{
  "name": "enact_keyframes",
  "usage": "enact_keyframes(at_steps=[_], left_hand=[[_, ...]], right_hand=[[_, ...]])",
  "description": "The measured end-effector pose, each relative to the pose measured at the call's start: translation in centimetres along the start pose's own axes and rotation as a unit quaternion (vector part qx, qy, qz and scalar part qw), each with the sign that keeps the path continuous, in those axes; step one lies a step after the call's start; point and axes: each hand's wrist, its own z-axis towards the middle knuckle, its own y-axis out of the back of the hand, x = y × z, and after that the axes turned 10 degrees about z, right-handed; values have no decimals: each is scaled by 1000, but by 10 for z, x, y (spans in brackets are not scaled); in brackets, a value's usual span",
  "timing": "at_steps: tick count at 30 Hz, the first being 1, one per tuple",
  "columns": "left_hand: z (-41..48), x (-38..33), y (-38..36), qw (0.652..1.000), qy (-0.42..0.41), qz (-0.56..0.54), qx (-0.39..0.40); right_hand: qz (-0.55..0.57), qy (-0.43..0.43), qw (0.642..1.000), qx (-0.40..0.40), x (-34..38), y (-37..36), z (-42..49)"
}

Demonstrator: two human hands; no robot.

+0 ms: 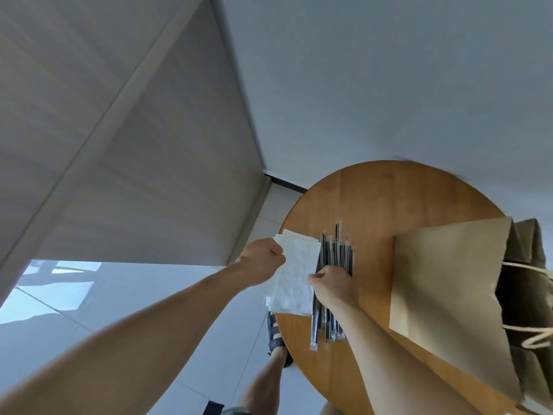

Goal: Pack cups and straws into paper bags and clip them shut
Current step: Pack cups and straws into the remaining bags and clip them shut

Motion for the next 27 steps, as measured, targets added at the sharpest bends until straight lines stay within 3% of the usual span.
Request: enact_keyframes(at_steps=[2,5,8,13,17,19,22,24,27], left_hand=[[0,-2,0,999,7,-32,1],[-1,-8,-2,994,29,-107,4],[-6,-16,-6,950,64,-290,97],[-7,-22,-18,895,59,-397,194],[-3,-25,-26,898,63,-417,127],[-2,-24,-27,912,71,-395,82],[2,-20,-27,930,71,-359,37],[3,-17,-26,937,71,-343,18],[4,-14,-26,940,63,-334,4]], right_hand=[[99,15,995,-1,4,7,-8],[278,51,959,1,11,19,-21],[372,76,924,38,13,32,-33],[393,90,910,98,2,54,-44],[426,51,901,63,-15,58,-38],[353,26,935,-11,-26,51,-32],[73,11,996,-52,-44,32,-24],[-25,2,999,-46,-49,19,-21],[-66,-17,996,-59,-53,8,-16]])
